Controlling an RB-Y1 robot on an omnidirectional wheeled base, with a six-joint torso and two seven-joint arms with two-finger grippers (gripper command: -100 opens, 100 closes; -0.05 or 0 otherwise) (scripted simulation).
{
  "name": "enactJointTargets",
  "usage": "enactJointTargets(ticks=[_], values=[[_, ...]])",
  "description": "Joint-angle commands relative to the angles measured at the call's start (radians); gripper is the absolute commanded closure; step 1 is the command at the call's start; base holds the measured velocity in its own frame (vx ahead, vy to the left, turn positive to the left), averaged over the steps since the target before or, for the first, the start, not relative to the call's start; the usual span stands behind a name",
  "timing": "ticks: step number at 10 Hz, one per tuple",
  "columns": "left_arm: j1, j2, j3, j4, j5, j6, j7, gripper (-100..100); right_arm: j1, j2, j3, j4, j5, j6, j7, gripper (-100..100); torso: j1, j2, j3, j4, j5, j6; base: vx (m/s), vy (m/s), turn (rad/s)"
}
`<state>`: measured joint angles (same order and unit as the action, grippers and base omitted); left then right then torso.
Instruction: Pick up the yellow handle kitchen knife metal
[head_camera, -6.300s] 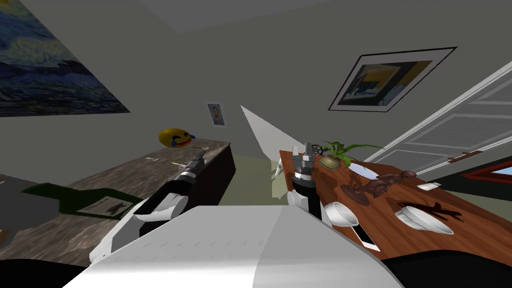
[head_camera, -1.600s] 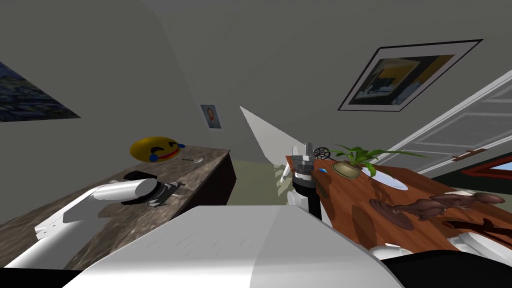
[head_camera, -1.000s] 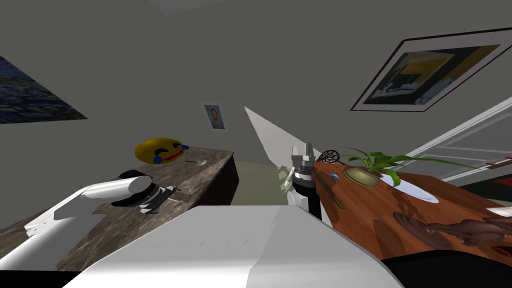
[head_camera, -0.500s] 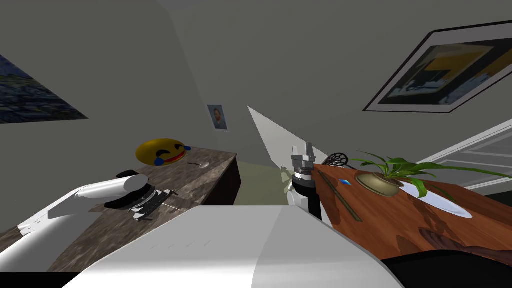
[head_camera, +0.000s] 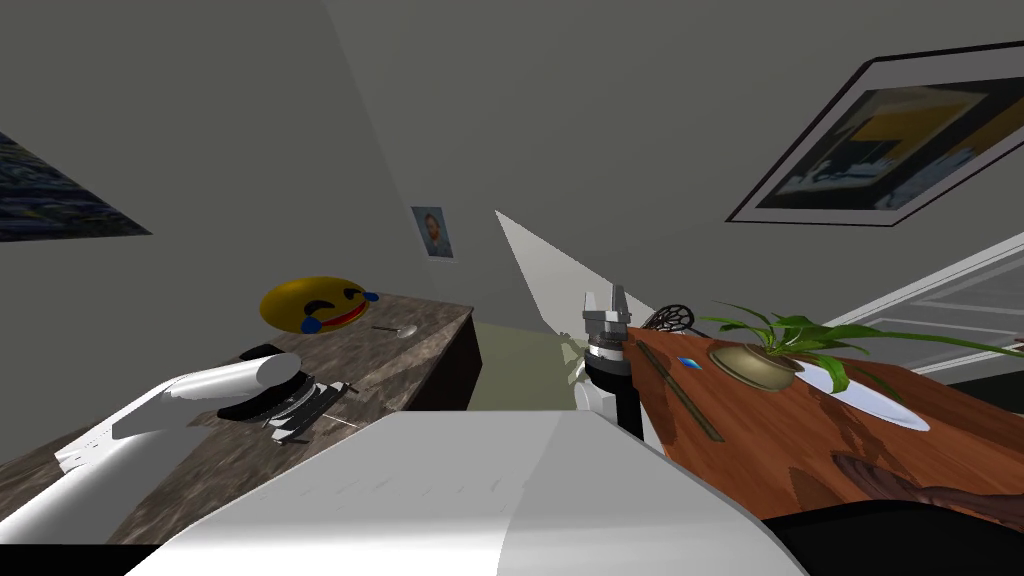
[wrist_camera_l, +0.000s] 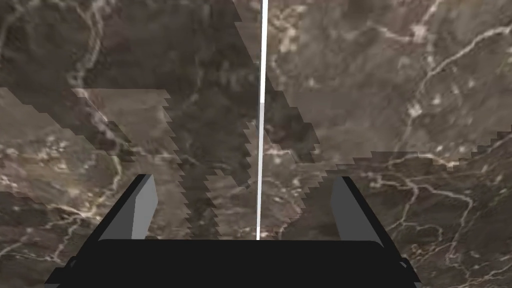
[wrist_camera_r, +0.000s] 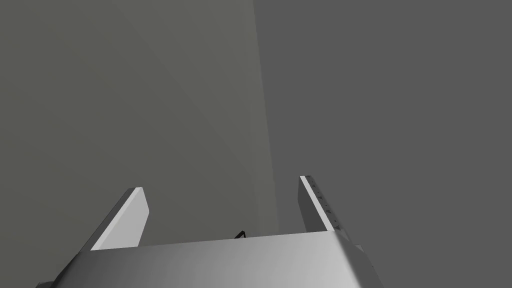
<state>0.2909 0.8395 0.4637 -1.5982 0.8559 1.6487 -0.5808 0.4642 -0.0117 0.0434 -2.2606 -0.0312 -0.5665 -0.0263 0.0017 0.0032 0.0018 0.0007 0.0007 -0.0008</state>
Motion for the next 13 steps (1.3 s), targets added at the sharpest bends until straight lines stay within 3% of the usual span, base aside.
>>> enactJointTargets(ticks=[1, 5, 7, 10, 11, 12, 13], values=[[0.000, 0.000, 0.000, 0.000, 0.000, 0.000, 0.000, 100, 0.000, 0.000, 0.000, 0.000, 0.000, 0.000, 0.000, 0, 0.000, 0.000, 0.000, 0.000, 0.000, 0.000, 0.000, 0.000, 0.000], [0.000, 0.001, 0.000, 0.000, 0.000, 0.001, -0.001, 100, 0.000, 0.000, 0.000, 0.000, 0.000, 0.000, 0.000, 0, 0.000, -0.001, 0.000, 0.000, 0.001, 0.000, 0.000, 0.000, 0.000], [0.001, 0.009, 0.016, -0.021, 0.014, 0.029, 0.003, -100, 0.000, 0.000, 0.000, 0.000, 0.000, 0.000, 0.000, 0, 0.000, -0.001, -0.001, 0.000, 0.001, 0.000, -0.001, -0.045, 0.029], [-0.001, 0.026, 0.044, -0.053, 0.034, 0.071, 0.011, -100, 0.000, 0.000, 0.000, 0.000, 0.000, 0.000, 0.000, 0, -0.009, -0.001, 0.000, 0.000, -0.002, 0.000, -0.007, -0.148, 0.052], [0.006, 0.018, 0.037, -0.055, 0.029, 0.060, 0.011, -100, 0.000, 0.000, 0.000, 0.000, 0.000, 0.000, 0.000, 0, -0.010, 0.000, 0.000, 0.000, -0.002, 0.000, -0.009, -0.074, 0.020], [0.006, 0.018, 0.039, -0.058, 0.030, 0.064, 0.013, 0, 0.000, 0.000, 0.000, 0.000, 0.000, 0.000, 0.000, 0, -0.006, 0.000, 0.000, 0.000, -0.001, 0.000, -0.001, -0.014, 0.000], [0.003, 0.002, 0.018, -0.034, 0.011, 0.033, 0.011, -100, 0.000, 0.000, 0.000, 0.000, 0.000, 0.000, 0.000, 0, -0.002, -0.001, -0.001, 0.000, 0.000, 0.000, -0.009, 0.004, -0.071]])
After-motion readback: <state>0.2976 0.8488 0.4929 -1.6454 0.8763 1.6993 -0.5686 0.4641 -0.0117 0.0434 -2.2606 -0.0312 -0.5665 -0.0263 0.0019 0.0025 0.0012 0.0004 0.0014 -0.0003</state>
